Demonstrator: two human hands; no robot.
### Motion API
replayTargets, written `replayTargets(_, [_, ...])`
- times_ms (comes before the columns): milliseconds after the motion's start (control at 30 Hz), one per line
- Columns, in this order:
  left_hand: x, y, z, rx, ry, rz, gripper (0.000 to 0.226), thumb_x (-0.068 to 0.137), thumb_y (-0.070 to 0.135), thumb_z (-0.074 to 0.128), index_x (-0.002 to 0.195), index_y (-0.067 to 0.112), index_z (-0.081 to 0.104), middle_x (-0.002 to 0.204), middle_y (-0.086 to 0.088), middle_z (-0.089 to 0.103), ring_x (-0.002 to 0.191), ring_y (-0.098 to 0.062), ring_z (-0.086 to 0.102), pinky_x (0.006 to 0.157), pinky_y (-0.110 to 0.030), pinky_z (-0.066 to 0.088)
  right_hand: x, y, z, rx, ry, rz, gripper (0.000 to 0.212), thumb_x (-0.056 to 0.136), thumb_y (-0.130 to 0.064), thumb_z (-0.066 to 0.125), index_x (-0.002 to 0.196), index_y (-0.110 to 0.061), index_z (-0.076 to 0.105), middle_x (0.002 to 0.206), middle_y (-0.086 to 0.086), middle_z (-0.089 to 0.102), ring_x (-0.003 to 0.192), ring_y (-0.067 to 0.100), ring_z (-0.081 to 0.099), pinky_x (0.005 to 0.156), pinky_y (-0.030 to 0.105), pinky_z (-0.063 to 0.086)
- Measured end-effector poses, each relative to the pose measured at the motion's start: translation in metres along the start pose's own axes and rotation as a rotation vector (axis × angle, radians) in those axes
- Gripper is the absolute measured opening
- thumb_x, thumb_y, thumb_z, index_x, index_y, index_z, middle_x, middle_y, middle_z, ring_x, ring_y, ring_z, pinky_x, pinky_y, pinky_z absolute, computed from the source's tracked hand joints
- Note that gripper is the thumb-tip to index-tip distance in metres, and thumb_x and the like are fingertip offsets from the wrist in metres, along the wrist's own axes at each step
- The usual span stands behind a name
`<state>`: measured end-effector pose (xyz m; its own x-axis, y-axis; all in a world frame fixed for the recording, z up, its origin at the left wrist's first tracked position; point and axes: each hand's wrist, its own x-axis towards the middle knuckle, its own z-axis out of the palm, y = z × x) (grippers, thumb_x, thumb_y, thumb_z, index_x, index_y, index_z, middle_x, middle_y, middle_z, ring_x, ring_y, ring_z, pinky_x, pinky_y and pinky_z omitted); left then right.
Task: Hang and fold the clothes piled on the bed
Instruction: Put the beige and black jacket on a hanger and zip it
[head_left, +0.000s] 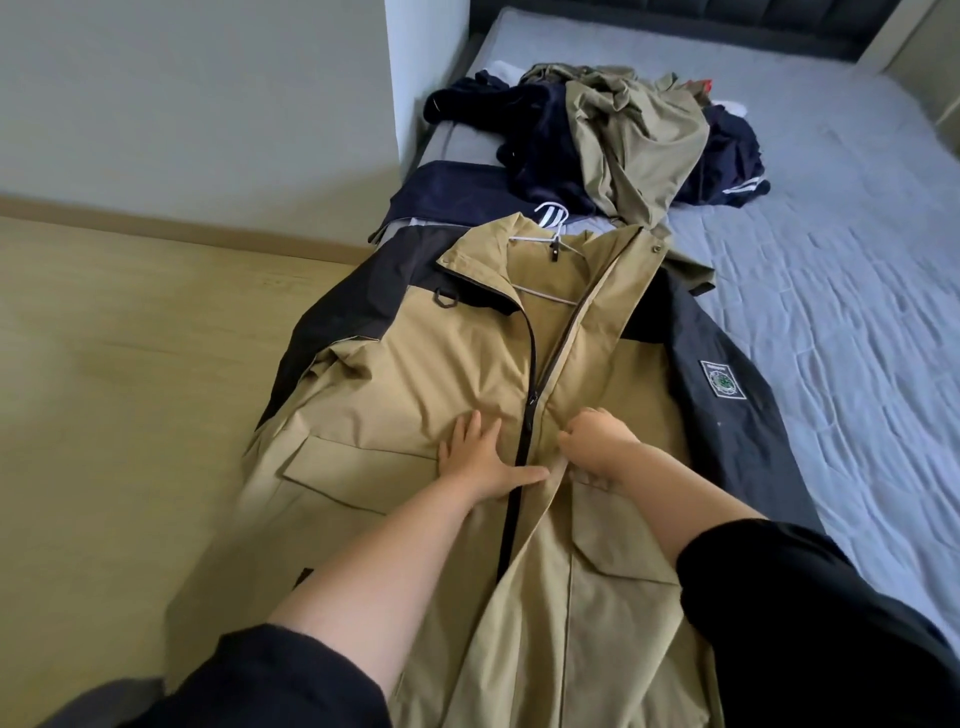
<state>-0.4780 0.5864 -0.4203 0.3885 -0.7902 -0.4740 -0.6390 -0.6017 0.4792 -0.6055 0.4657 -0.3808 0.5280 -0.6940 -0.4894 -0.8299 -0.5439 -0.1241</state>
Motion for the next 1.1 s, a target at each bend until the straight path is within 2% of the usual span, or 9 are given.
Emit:
replayTargets(100, [0.001, -0.002, 0.009, 0.142, -0.015, -0.007, 0.123, 0.062, 0.082, 0.056, 0.152, 0.027, -0.006, 0.159, 0.0, -0.02, 0.145, -0.022, -0.02, 0.116, -0.049, -0.005, 0.01, -0.011, 0.002, 0.22, 0.097, 0.047, 0.031, 0.094, -0.035, 0.044, 0.079, -0.011, 0.055, 0.076, 0.002, 0.057, 0.068, 0.02, 0.056, 0.05, 0.026, 0.038])
replayTargets(200, [0.003, -0.003, 0.018, 0.25, -0.016, 0.009, 0.126, 0.064, 0.081, 0.057, 0.151, 0.024, -0.015, 0.157, -0.002, -0.025, 0.144, -0.025, -0.024, 0.115, -0.05, -0.007, 0.018, -0.021, 0.009, 0.37, 0.133, 0.047, 0.026, 0.095, -0.035, 0.049, 0.08, -0.014, 0.053, 0.072, -0.001, 0.054, 0.07, 0.022, 0.056, 0.051, 0.026, 0.036])
replayTargets(333, [0.007, -0.009, 0.024, 0.318, 0.025, 0.053, 0.125, 0.066, 0.083, 0.052, 0.151, 0.021, -0.016, 0.157, -0.007, -0.024, 0.144, -0.027, -0.023, 0.115, -0.05, -0.008, 0.028, -0.029, 0.015, 0.466, 0.123, 0.076, 0.037, 0.088, -0.045, 0.061, 0.068, -0.016, 0.049, 0.062, -0.002, 0.052, 0.054, 0.013, 0.05, 0.045, 0.025, 0.033])
replayTargets(467, [0.012, -0.013, 0.028, 0.384, 0.074, 0.116, 0.125, 0.066, 0.086, 0.046, 0.15, 0.018, -0.016, 0.157, -0.01, -0.023, 0.144, -0.028, -0.022, 0.115, -0.05, -0.009, 0.032, -0.027, 0.014, 0.418, 0.085, 0.077, 0.021, 0.085, -0.027, 0.061, 0.071, -0.014, 0.053, 0.071, 0.001, 0.057, 0.063, 0.016, 0.054, 0.049, 0.024, 0.038])
replayTargets(600, [0.022, -0.017, 0.026, 0.423, 0.083, 0.186, 0.128, 0.064, 0.089, 0.041, 0.15, 0.014, -0.016, 0.158, -0.006, -0.021, 0.144, -0.024, -0.023, 0.114, -0.05, -0.012, 0.035, -0.018, 0.01, 0.45, 0.066, 0.043, 0.025, 0.089, -0.017, 0.052, 0.066, -0.009, 0.057, 0.065, 0.001, 0.053, 0.069, 0.021, 0.053, 0.054, 0.025, 0.038])
replayTargets(733, [0.037, -0.009, 0.019, 0.277, 0.126, 0.12, 0.119, 0.067, 0.089, 0.03, 0.151, 0.016, -0.015, 0.158, 0.002, -0.021, 0.144, -0.015, -0.023, 0.114, -0.046, -0.013, 0.041, -0.01, 0.006, 0.522, 0.031, 0.034, 0.026, 0.092, -0.015, 0.049, 0.073, -0.005, 0.063, 0.072, 0.006, 0.061, 0.071, 0.02, 0.055, 0.067, 0.031, 0.046])
replayTargets(867, [0.053, -0.001, 0.018, 0.318, 0.253, 0.144, 0.123, 0.06, 0.093, 0.022, 0.151, 0.018, -0.011, 0.159, 0.002, -0.017, 0.145, -0.016, -0.02, 0.114, -0.047, -0.01, 0.046, 0.002, -0.004, 0.66, 0.112, 0.045, 0.026, 0.093, -0.014, 0.049, 0.072, -0.009, 0.065, 0.069, 0.003, 0.065, 0.063, 0.016, 0.059, 0.063, 0.027, 0.051])
replayTargets(967, [0.07, 0.002, 0.016, 0.348, 0.336, 0.186, 0.121, 0.059, 0.092, 0.012, 0.152, 0.016, -0.006, 0.16, 0.001, -0.01, 0.146, -0.015, -0.014, 0.115, -0.047, -0.009, 0.056, 0.013, -0.019, 0.411, 0.312, -0.007, 0.021, 0.092, -0.021, 0.053, 0.079, -0.011, 0.067, 0.078, 0.003, 0.064, 0.074, 0.019, 0.059, 0.064, 0.029, 0.048])
replayTargets(1100, [0.091, 0.008, 0.012, 0.354, 0.446, 0.185, 0.116, 0.064, 0.089, 0.008, 0.153, 0.014, 0.002, 0.161, 0.0, 0.0, 0.147, -0.015, -0.005, 0.116, -0.047, -0.003, 0.075, 0.007, -0.034, -0.107, 0.503, -0.309, 0.018, 0.09, -0.02, 0.051, 0.084, -0.01, 0.065, 0.092, 0.005, 0.056, 0.091, 0.024, 0.05, 0.079, 0.032, 0.04])
